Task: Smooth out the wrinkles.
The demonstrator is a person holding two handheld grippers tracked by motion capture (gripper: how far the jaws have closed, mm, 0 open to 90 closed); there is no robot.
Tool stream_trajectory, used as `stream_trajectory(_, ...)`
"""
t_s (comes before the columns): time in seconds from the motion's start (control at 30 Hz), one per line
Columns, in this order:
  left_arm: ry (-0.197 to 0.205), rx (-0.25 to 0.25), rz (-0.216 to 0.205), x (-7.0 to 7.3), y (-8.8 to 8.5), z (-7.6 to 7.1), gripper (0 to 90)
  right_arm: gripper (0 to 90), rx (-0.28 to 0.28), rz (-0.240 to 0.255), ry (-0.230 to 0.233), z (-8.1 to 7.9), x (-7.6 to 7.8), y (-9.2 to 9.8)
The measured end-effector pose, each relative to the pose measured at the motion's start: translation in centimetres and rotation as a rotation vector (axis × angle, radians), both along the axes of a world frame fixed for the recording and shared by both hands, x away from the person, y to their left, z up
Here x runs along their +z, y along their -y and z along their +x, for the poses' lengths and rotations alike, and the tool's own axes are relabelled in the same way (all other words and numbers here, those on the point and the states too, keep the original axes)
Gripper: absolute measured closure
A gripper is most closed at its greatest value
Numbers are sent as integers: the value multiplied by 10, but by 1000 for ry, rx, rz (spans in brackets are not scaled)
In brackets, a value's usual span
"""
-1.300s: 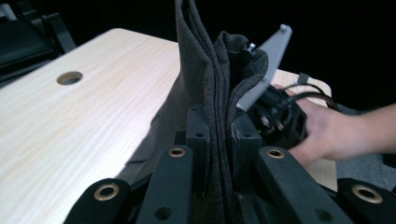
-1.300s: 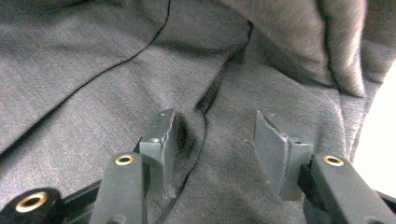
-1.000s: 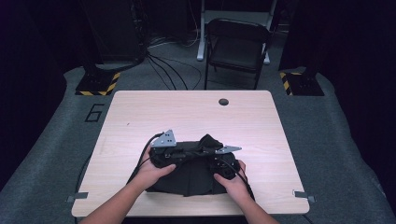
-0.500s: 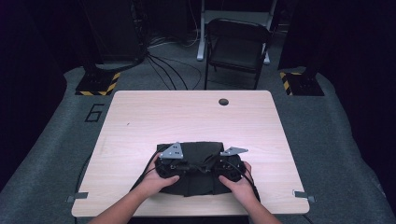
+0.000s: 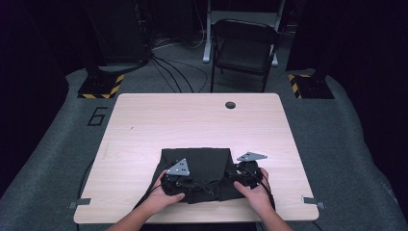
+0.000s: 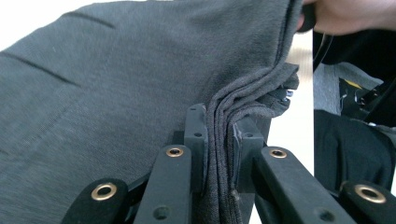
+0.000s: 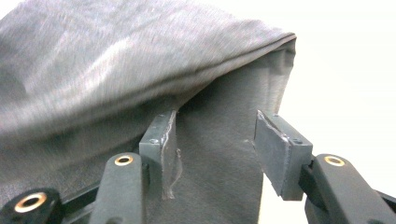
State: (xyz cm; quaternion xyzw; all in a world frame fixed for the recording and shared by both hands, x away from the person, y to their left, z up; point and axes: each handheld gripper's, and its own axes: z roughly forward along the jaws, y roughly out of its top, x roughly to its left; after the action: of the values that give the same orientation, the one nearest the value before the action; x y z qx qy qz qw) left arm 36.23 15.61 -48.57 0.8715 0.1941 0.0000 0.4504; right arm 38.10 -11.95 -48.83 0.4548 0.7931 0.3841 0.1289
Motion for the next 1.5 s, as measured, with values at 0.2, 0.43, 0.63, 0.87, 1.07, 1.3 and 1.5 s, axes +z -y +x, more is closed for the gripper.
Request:
stream_trajectory(0.2,-14,13,31,-4,0,-2,699,502,-37,31,44,0,14,2)
stream_trajectory(0.43,-17,15,41,-8,0,-2,685,496,6,78,104,-10,33,-15)
stream_trajectory(0.63,-24,33,31,-10,-2,-3,665,480,67,64,86,-9,29,-28)
stream_trajectory(0.87,-44,45,10,-1,-20,-11,518,461,103,-20,55,-12,8,-33)
stream_trajectory(1.07,-20,156,-46,15,-54,-9,494,453,108,-36,26,-13,-3,-31)
stream_trajectory(1.3,-9,281,-26,14,-82,4,503,443,119,-53,8,-15,-11,-31)
stream_trajectory(1.5,-54,297,28,-7,-87,4,535,443,122,-53,2,-16,-13,-30)
